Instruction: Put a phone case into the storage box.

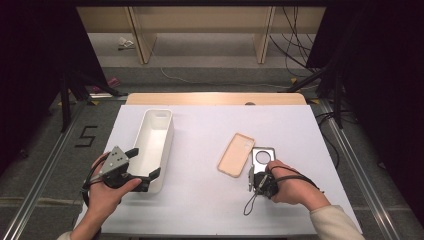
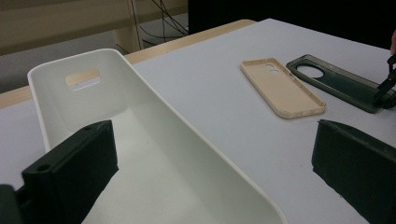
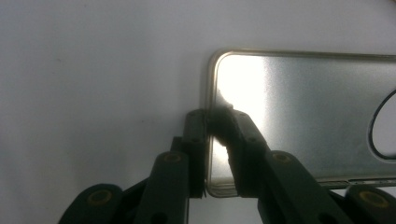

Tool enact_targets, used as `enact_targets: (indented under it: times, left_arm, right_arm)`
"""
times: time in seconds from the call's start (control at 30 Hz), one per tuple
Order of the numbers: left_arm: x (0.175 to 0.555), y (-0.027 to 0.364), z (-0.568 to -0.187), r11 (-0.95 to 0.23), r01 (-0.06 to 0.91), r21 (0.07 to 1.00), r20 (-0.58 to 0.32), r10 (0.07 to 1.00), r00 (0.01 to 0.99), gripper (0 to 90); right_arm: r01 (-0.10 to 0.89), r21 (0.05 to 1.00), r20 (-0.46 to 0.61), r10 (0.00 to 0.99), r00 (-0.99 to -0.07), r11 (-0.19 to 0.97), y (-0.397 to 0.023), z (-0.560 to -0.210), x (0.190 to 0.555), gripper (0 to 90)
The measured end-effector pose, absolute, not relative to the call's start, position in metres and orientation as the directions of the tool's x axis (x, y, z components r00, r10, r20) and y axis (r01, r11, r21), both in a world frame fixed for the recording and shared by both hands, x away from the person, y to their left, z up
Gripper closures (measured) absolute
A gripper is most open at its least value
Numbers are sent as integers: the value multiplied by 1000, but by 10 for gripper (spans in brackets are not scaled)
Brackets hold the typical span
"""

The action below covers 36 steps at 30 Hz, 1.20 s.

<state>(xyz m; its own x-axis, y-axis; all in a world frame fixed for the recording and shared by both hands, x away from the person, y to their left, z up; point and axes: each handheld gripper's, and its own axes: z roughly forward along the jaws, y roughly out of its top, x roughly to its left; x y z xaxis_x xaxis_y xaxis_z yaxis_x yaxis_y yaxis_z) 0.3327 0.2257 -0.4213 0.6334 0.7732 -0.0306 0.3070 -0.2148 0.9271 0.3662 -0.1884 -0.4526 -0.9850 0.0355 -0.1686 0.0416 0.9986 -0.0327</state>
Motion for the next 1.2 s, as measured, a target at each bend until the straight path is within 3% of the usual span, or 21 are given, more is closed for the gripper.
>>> enact_targets:
  times: [0.47, 1.2]
  left_arm:
    - [333, 226, -421, -214, 308, 927, -32, 774, 633, 0]
    - [333, 226, -421, -213, 307, 928, -32, 773, 634, 0]
  right_arm:
    - [39, -34, -154, 34, -988, 999, -187, -452, 364, 857]
    - [61, -31, -144, 56, -988, 998, -189, -451, 365, 887]
